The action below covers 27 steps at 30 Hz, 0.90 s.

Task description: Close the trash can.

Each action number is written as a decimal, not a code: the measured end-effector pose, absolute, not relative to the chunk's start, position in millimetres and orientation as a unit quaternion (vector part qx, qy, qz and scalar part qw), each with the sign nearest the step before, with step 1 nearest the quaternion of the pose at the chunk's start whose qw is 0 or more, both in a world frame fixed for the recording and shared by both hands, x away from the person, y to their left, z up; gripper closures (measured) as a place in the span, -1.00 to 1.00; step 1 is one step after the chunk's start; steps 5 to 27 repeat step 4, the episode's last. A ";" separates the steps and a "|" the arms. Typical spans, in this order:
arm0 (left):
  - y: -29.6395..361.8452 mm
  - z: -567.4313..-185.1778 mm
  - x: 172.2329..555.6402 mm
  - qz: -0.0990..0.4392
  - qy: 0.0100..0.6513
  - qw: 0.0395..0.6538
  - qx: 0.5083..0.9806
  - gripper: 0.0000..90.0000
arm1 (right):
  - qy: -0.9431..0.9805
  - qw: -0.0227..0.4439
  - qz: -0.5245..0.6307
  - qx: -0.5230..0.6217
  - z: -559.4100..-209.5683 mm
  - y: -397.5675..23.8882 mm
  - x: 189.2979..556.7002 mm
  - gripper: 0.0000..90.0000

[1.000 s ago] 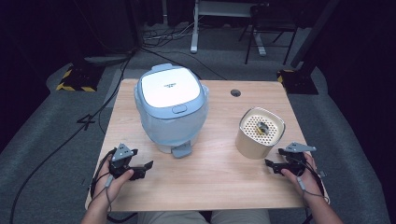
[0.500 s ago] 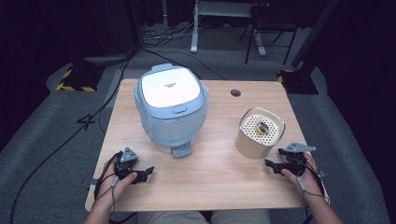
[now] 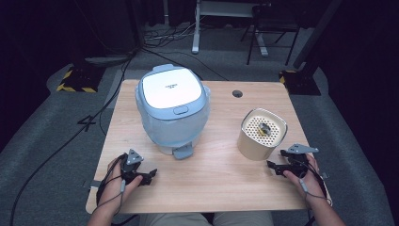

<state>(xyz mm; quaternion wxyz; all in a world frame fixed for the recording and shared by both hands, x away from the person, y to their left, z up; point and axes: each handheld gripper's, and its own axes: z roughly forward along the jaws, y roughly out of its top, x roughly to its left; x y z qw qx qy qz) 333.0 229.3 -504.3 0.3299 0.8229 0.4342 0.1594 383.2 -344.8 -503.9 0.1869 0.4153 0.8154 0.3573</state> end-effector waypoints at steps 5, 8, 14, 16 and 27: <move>229.2 -504.3 333.2 0.159 0.434 0.330 0.823 -0.75 | 0.815 0.187 0.357 0.415 -503.8 -344.8 383.2 -0.61; 229.2 -504.3 333.2 0.159 0.434 0.330 0.823 -0.75 | 0.815 0.187 0.357 0.415 -503.8 -344.8 383.2 -0.61; 229.2 -504.3 333.2 0.159 0.434 0.330 0.823 -0.75 | 0.815 0.187 0.357 0.415 -503.8 -344.8 383.2 -0.61; 229.2 -504.3 333.2 0.159 0.434 0.330 0.823 -0.75 | 0.815 0.187 0.357 0.415 -503.8 -344.8 383.2 -0.61; 229.2 -504.3 333.2 0.159 0.434 0.330 0.823 -0.75 | 0.815 0.187 0.357 0.415 -503.8 -344.8 383.2 -0.61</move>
